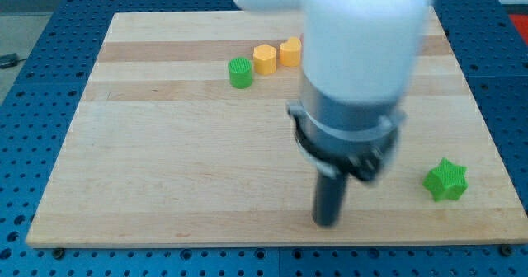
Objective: Push the green star to top and left direction
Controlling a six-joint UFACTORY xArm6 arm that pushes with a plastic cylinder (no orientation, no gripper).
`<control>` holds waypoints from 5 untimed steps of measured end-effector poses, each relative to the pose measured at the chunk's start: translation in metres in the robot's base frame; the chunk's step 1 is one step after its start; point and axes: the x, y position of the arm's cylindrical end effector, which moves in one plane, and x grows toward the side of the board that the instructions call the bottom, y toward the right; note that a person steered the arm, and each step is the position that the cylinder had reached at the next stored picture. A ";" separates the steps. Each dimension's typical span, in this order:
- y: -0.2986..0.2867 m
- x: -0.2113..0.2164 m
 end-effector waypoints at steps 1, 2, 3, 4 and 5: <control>0.060 0.000; 0.124 0.001; 0.152 -0.024; 0.151 -0.043; 0.139 -0.058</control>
